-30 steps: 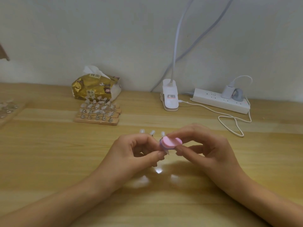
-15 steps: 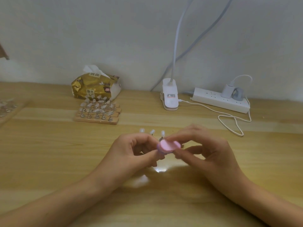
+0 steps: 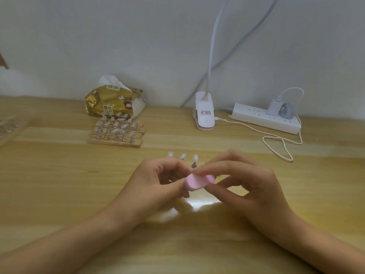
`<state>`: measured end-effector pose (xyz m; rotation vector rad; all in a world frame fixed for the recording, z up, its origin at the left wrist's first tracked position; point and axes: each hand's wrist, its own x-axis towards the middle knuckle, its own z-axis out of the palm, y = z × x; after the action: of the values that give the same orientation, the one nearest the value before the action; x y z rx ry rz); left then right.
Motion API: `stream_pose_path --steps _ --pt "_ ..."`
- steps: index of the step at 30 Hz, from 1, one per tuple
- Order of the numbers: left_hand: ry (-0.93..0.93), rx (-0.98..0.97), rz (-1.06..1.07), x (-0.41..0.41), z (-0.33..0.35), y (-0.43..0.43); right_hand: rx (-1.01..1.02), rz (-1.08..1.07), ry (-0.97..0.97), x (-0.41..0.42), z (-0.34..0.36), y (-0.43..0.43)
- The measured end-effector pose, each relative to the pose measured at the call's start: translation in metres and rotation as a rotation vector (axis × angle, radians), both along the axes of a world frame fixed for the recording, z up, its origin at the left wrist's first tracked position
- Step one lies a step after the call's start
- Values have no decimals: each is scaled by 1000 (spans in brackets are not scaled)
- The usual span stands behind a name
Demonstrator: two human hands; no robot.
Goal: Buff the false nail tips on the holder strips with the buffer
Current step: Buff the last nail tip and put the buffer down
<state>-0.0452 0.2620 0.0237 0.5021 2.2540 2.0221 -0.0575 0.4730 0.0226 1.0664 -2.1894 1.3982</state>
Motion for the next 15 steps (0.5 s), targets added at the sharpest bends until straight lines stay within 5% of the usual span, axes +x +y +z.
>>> stream_pose_path --steps 15 --pt "-31 6 8 0 2 1 10 -15 8 0 -1 0"
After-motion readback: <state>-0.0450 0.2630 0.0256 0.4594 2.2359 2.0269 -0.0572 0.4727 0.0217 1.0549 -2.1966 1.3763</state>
